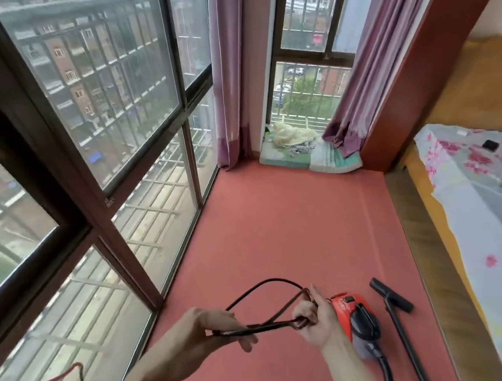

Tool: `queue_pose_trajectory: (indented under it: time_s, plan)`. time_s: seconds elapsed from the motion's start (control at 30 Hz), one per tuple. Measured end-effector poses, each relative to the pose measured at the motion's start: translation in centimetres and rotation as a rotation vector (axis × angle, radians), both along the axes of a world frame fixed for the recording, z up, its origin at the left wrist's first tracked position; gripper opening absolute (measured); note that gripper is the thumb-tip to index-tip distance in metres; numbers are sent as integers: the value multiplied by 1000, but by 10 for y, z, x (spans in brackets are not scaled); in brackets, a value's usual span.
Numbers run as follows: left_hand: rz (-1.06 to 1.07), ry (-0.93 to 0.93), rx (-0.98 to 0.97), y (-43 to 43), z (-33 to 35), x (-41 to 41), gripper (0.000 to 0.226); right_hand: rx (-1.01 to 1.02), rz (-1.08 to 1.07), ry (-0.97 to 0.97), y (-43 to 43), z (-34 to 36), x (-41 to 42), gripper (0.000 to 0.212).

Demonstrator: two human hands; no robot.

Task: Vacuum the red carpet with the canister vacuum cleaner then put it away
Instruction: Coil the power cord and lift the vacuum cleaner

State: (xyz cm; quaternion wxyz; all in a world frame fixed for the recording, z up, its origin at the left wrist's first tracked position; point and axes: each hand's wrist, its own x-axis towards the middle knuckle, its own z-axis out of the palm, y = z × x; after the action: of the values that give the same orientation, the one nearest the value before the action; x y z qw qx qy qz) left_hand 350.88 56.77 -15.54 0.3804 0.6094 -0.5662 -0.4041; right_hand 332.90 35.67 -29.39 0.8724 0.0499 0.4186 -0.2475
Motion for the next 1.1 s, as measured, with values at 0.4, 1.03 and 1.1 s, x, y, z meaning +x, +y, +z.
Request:
queue_pose_trajectory:
  time_s: [0.4, 1.03, 1.1]
  plan:
    - [354, 330, -143, -44, -48, 53, 28, -128, -59, 327, -30, 25, 36, 39]
    - [1161, 1077, 146, -324, -158, 22, 25, -422, -90, 573, -181, 62, -28, 19]
    - [1125, 1174, 270, -358, -179, -1, 18, -503, -113, 645, -196, 64, -46, 21]
